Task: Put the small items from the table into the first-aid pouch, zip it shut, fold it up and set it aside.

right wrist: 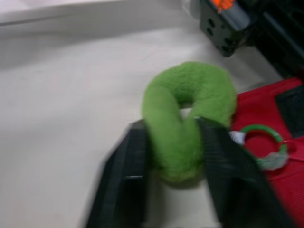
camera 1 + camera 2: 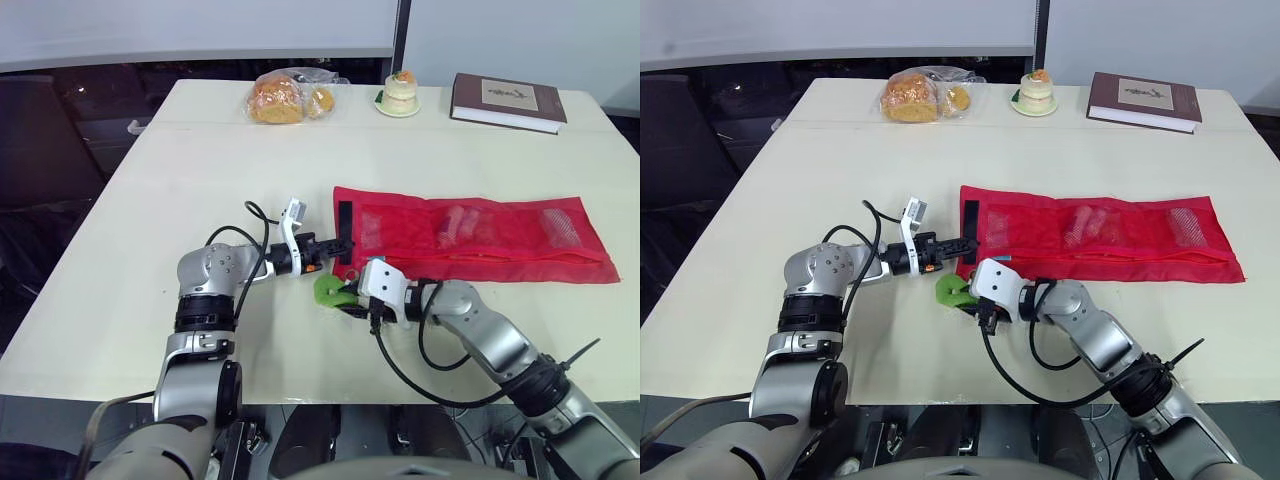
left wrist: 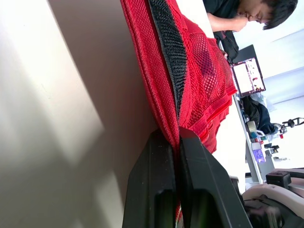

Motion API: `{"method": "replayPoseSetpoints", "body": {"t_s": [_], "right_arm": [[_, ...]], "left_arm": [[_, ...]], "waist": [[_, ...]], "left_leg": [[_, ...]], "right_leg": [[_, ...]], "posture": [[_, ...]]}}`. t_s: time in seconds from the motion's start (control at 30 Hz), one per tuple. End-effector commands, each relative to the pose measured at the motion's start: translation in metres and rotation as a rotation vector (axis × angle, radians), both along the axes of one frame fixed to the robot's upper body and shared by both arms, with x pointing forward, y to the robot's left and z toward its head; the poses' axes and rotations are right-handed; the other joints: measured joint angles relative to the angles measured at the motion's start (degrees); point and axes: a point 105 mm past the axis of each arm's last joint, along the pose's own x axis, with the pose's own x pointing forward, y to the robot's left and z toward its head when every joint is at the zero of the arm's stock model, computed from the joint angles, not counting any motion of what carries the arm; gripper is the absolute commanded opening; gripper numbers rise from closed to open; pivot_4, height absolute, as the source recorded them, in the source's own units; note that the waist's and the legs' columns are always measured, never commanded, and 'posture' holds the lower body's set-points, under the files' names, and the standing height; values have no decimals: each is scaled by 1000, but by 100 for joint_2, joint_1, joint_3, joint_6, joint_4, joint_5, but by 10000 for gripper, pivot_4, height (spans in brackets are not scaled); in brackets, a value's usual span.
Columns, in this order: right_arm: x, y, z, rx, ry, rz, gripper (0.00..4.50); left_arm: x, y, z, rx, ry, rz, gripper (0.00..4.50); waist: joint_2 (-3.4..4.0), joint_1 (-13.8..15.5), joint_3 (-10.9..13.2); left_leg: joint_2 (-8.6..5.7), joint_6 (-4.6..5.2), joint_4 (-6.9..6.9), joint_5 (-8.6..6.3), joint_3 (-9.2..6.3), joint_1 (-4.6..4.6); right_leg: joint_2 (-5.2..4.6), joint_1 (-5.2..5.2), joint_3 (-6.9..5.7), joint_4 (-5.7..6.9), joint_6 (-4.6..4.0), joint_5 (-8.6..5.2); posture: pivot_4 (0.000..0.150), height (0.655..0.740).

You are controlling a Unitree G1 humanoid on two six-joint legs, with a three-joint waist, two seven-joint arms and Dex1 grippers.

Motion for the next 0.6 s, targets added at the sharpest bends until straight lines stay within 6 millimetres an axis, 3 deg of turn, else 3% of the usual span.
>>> {"method": "replayPoseSetpoints", "body": {"t_s": [0.03, 0.17, 0.3, 0.4, 0.53, 0.6], "right_arm": [[-3, -4, -8, -27, 11, -3, 561], [-2, -13, 7, 26, 0, -32, 561], [-2, -42, 32, 102, -8, -124, 561], [-1, -62, 39, 102, -14, -192, 561], [1, -121, 52, 109, -51, -404, 561], [1, -137, 55, 107, -63, -462, 561]], "left_arm": [[-2, 0, -1, -7, 3, 0, 0], [-2, 2, -1, 2, -4, -1, 0], [2, 11, -1, 21, -24, 18, 0], [2, 14, -2, 30, -32, 20, 0], [3, 23, -9, 81, -48, 22, 0], [4, 25, -9, 83, -50, 23, 0]], "waist": [[0, 3, -1], [0, 9, 0], [0, 22, 0], [-1, -8, 1], [0, 40, 1], [-1, 24, 1]], "left_leg": [[0, 0, 0, 0, 0, 0], [0, 0, 0, 0, -1, 0], [-1, 0, -1, 0, -3, -4], [-1, 0, -2, 0, -3, -4], [2, 0, -12, -1, -9, -5], [1, 1, -12, -1, -7, -9]], "right_leg": [[0, 0, 0, 0, 0, 0], [-1, 0, 0, -1, 0, 0], [-3, 0, -2, -4, 0, 0], [-5, -1, 0, -4, 0, 0], [-4, -3, -6, -4, -7, -4], [-4, -2, -6, -10, -6, -4]], "posture": [[1500, 7289], [1500, 7289], [1500, 7289], [1500, 7289], [1500, 7289], [1500, 7289]]}}
